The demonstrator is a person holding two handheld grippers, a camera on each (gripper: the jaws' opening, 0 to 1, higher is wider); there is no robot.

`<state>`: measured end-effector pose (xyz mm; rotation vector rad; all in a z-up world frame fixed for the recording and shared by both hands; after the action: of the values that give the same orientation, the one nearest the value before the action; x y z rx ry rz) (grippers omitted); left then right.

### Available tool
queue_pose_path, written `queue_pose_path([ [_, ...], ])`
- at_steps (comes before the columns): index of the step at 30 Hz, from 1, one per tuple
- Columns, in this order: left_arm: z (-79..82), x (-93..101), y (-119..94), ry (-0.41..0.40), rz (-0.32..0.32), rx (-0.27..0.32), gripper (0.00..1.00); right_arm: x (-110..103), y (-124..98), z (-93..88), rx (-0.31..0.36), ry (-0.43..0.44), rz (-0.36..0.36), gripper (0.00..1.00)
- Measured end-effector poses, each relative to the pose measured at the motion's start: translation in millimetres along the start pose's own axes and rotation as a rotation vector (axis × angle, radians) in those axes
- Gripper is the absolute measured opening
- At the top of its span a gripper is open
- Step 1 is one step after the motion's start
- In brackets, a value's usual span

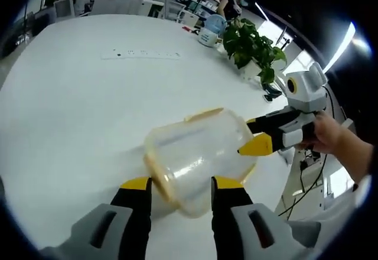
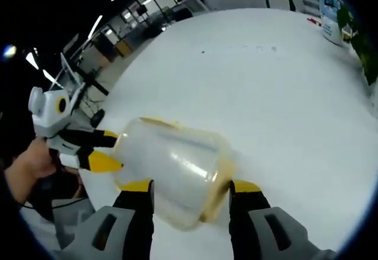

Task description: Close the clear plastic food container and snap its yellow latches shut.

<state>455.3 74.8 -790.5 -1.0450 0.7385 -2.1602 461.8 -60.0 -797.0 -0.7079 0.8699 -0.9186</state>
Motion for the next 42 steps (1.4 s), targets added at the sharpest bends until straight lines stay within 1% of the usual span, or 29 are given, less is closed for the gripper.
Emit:
queue_pose_path([
  [2,0.6,-0.5,0.8,-0.004,0.000,0.000,0.37,-0.5,0.7,-1.6,-0.009,0.013,0.014,0.48],
  [3,0.7,-0.6,1.1,-0.012,0.003,0.000,0.37,-8.4,0.6,-8.6,-0.049,0.004,0.083,0.46],
  [4,2.0,-1.1,1.6,-0.023,-0.001,-0.009,0.36,2.4,3.6,-4.0,-0.008,0.009,0.028,0.46],
  [5,2.9,-1.2,1.6,-0.036,0.004,-0.023,0.35,0.5,2.6,-5.2,-0.014,0.007,0.023,0.46],
  [6,4.2,0.6,1.8,-0.020,0.019,-0.042,0.35,3.3,2.5,-5.3,-0.016,0.012,0.032,0.46],
  [7,4.0,1.2,2.2,-0.024,0.013,-0.034,0.35,3.1,2.6,-4.8,-0.018,0.022,0.030,0.45],
  [8,3.3,0.6,2.8,-0.035,0.007,-0.029,0.32,2.5,2.9,-4.9,-0.016,0.011,0.026,0.45],
  [9,4.6,1.2,1.7,-0.092,-0.017,0.001,0.32,1.7,2.9,-5.8,-0.024,0.011,0.024,0.45],
  [10,2.1,0.6,-1.2,-0.067,-0.021,-0.010,0.32,2.6,4.5,-5.7,-0.024,0.011,0.023,0.45],
  [11,2.7,3.1,-2.5,-0.051,-0.012,-0.009,0.32,1.6,4.1,-4.9,-0.031,0.006,0.022,0.45],
  [14,2.6,1.1,-1.3,-0.063,-0.018,-0.008,0.32,3.0,4.3,-4.2,-0.039,0.008,0.025,0.45],
  [18,2.1,0.1,0.1,-0.063,-0.023,-0.012,0.32,1.6,3.6,-2.0,-0.024,0.021,0.016,0.45],
  [19,-0.5,1.0,-0.8,-0.098,-0.037,-0.017,0.32,0.6,2.7,-2.0,-0.023,0.022,0.015,0.46],
  [21,-0.4,-0.9,2.2,-0.123,-0.056,0.006,0.33,1.2,2.7,-1.1,-0.014,0.027,0.016,0.46],
  [23,-0.3,0.0,1.3,-0.085,-0.048,0.002,0.33,1.2,2.7,-0.2,-0.012,0.036,0.012,0.46],
  [25,0.1,0.6,2.1,-0.095,-0.053,0.001,0.33,0.8,2.9,-0.1,-0.019,0.049,0.002,0.47],
  [27,0.2,-0.7,3.2,-0.087,-0.052,-0.012,0.33,-1.0,2.5,-0.4,-0.017,0.052,-0.010,0.47],
  [31,0.0,-0.3,3.7,-0.077,-0.057,-0.027,0.34,-1.8,1.4,-2.4,-0.007,0.068,-0.011,0.47],
  [36,-0.1,-0.3,3.4,-0.071,-0.060,-0.031,0.35,-1.9,1.4,-2.3,-0.007,0.084,-0.021,0.48],
  [39,0.3,-1.5,2.8,-0.065,-0.060,-0.033,0.36,-3.6,0.5,-4.0,0.004,0.096,-0.022,0.49],
  [42,1.0,-0.7,1.5,-0.039,-0.054,-0.049,0.37,-5.4,0.1,-4.9,-0.001,0.105,-0.029,0.50],
])
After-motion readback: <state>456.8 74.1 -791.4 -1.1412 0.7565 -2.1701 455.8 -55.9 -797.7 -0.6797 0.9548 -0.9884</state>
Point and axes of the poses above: the point that each gripper's makers call its tool centre point, and the gripper's own axes: y roughly forward along the fingers, x roughly to its right, z roughly out of its top, the point moved 1 cm from there along -y, roughly backward along the fingers, and after that the axes turned 6 degrees about -z, right-handed, at the moved point
